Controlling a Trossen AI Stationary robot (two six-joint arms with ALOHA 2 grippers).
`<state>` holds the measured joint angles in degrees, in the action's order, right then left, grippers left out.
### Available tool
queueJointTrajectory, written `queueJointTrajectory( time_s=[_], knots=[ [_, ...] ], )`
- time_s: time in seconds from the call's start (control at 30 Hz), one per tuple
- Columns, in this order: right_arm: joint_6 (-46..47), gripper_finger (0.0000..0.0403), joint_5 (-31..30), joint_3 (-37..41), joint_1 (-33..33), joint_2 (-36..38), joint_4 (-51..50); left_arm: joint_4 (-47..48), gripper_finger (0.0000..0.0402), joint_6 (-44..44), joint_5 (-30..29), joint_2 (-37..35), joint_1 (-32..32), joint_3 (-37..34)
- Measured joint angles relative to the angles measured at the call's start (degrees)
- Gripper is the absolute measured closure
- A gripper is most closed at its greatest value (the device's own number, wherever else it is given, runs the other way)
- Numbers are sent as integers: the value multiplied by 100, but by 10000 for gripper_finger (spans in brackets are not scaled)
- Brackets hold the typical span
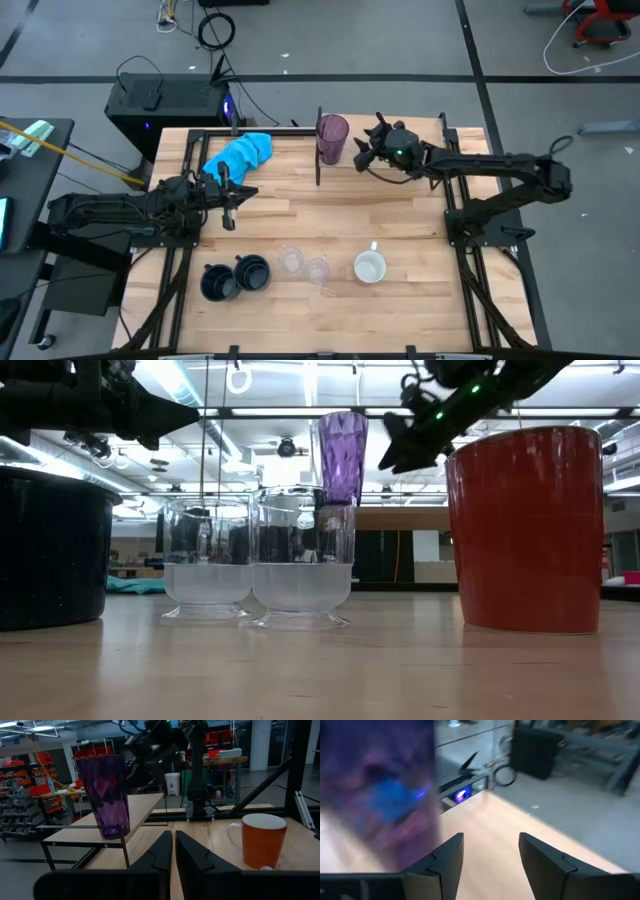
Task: Stack small to large cups/mugs on shelf
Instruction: Put the orange mug on the shelf
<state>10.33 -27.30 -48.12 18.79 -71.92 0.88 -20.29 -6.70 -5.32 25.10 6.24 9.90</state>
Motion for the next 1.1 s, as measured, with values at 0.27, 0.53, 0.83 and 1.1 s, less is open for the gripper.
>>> queueJointTrajectory(
  time_s=[0.27, 0.53, 0.83, 1.1],
  knots=[
    [267, 206, 817, 0, -717, 765, -1128, 1, 363, 0, 0, 0, 0, -1],
    [832, 207, 838, -2, -1863, 752, -1474, 1, 371, 2, 0, 2, 2, 0],
    [1258, 207, 834, -1455, -2625, -75, -3386, 2, 365, 2, 0, 0, 2, 1],
    [1550, 207, 1347, -2798, -3185, -1183, -4753, 2, 364, 2, 0, 2, 2, -1]
  ],
)
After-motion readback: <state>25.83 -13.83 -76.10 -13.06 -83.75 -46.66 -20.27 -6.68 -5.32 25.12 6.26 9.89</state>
